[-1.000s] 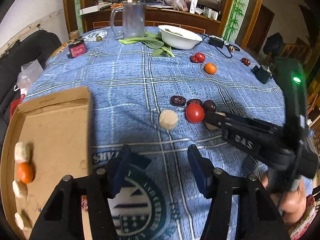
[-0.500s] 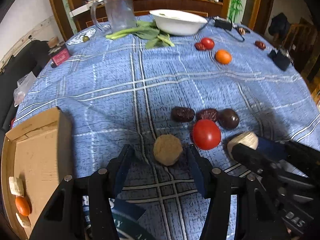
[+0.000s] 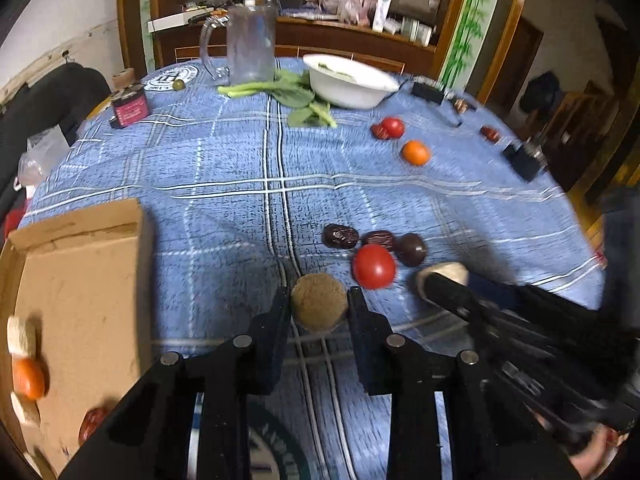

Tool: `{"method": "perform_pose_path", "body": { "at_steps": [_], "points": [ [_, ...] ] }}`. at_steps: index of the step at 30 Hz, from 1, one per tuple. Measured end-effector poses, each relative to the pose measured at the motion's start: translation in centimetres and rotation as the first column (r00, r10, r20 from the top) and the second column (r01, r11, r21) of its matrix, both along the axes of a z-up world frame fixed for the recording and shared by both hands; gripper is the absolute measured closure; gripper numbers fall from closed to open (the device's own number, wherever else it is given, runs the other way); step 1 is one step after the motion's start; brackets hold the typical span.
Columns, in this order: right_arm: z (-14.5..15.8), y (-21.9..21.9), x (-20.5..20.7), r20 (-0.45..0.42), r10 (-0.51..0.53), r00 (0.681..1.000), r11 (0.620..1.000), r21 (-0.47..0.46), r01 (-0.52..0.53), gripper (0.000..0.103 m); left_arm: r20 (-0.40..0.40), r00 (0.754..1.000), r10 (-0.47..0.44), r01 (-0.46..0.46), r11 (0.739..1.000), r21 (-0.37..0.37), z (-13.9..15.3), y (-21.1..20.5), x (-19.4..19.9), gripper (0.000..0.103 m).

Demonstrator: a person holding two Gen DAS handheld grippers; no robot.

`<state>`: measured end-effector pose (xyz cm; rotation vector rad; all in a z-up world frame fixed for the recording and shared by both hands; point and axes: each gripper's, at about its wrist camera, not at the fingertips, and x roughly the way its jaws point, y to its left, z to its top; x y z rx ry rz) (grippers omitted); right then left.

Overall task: Organize fruits
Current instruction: 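Carry both beige cakes over the cardboard tray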

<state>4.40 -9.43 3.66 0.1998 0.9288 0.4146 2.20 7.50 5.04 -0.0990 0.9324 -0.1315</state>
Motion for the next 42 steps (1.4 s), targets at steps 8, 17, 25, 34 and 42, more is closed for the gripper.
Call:
{"method": "perform_pose_path", "body": {
  "at_steps": [8,17,25,34,42],
  "points": [
    [2.1,1.9,-2.8,0.036,0.038,0.999,0.999,0.001,-0.039,0.069,0.064,0.987,0.149,-0.140,0.982,-0.123,3.1,8.8,-6.7,0.076],
    [5.5,9.4,-6.4,0.033,0.208,0.978,0.976,0.058,-0.210,0.068,0.069,0.929,0.363,-0.355,0.929,-0.105,1.6,17.0,-12.8,0.075],
    [5.7,17.0,-8.1,0.009,0.341,0.940,0.940,0.032,-0.341,0.068,0.066,0.918,0.390,-0.384,0.919,-0.092,0.4,19.5,-14.5,0.075],
    [3.8,24.2,-5.3,-0.043,0.411,0.911,0.906,-0.090,-0.413,0.068,0.048,0.925,0.376,-0.370,0.923,-0.100,-0.8,19.9,-13.9,0.075],
    [1.6,26.5,-4.1,-0.080,0.421,0.904,0.894,-0.134,-0.428,0.067,0.035,0.916,0.400,-0.393,0.910,-0.129,-1.2,21.1,-14.3,0.074]
  ]
}}
